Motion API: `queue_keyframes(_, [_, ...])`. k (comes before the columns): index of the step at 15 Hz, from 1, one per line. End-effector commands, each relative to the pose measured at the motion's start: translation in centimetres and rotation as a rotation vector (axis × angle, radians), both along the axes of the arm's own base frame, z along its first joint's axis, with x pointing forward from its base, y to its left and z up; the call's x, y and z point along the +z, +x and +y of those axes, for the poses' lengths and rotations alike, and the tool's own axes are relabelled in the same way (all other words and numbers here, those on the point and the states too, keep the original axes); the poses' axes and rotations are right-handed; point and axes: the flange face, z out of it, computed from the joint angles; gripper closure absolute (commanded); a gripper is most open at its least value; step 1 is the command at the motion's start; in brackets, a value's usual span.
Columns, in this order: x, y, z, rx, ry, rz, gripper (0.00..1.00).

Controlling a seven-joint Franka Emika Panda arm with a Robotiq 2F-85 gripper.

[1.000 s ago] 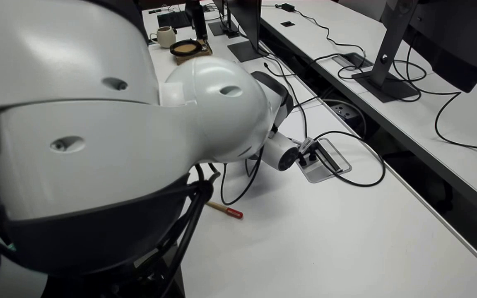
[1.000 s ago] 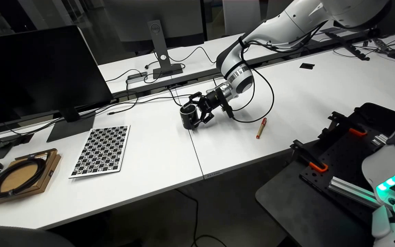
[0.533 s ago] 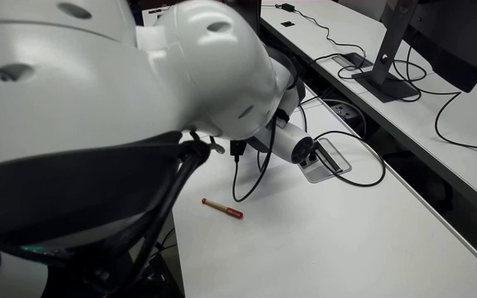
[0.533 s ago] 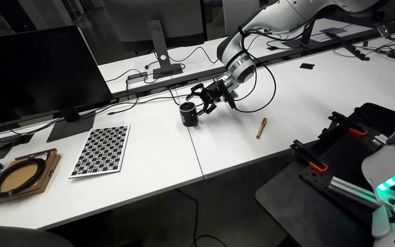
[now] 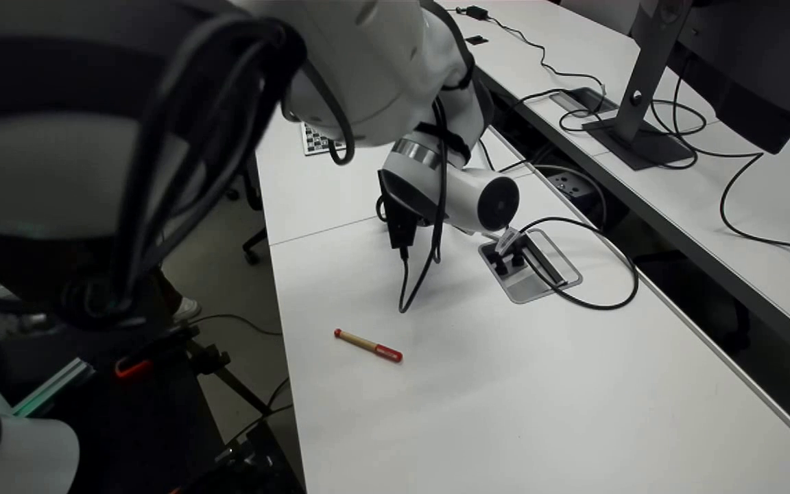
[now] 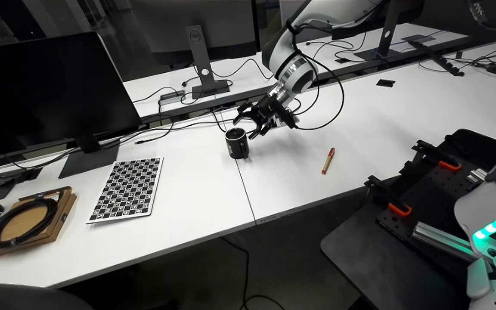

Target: Turn the mug upside down

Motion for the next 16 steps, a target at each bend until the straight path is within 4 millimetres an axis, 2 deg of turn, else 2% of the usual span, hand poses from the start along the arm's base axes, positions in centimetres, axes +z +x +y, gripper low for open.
queue_keyframes(1, [3.5, -0.4, 0.5, 0.002, -0.131, -0.068, 0.00])
queue_keyframes(8, [9.0, -0.9, 1.8, 0.075, -0.324, -0.179, 0.00])
queue_keyframes(11, [10.9, -1.8, 2.7, 0.135, -0.417, -0.218, 0.00])
queue_keyframes(16, [13.6, -3.8, 4.6, 0.272, -0.457, -0.252, 0.00])
